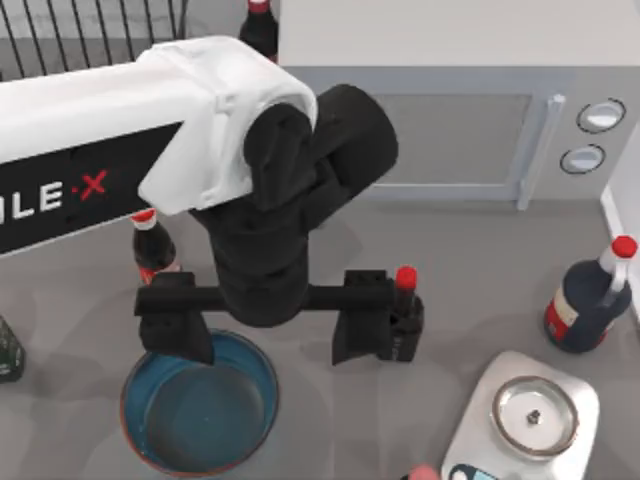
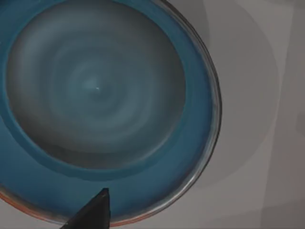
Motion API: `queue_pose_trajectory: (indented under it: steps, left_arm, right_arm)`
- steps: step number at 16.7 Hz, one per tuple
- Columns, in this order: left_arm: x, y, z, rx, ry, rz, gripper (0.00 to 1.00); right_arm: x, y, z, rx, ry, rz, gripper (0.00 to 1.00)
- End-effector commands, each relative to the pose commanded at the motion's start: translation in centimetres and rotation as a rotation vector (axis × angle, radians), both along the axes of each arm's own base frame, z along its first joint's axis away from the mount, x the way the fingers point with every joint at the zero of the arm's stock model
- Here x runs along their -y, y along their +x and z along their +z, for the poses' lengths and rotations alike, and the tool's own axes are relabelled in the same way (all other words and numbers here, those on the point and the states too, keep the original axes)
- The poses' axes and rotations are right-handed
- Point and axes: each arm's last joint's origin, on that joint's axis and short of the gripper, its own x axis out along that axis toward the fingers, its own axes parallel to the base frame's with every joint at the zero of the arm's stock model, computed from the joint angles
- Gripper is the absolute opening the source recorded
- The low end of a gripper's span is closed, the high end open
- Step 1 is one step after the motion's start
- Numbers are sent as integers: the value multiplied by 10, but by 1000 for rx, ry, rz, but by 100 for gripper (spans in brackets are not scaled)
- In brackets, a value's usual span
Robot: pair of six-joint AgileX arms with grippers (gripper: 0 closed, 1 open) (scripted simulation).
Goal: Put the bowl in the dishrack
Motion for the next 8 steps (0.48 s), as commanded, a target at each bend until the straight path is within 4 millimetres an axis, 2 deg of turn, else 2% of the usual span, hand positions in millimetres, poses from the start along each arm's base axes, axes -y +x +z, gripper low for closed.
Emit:
queue_pose_trajectory:
  steps: [3, 8]
  left_arm:
    - [1, 0, -12, -5, 5, -3, 100]
    - [4, 3, -70, 7, -7, -3, 100]
  right_arm:
    - [0, 0, 0, 0, 0, 0, 100]
    - [0, 0, 0, 0, 0, 0, 100]
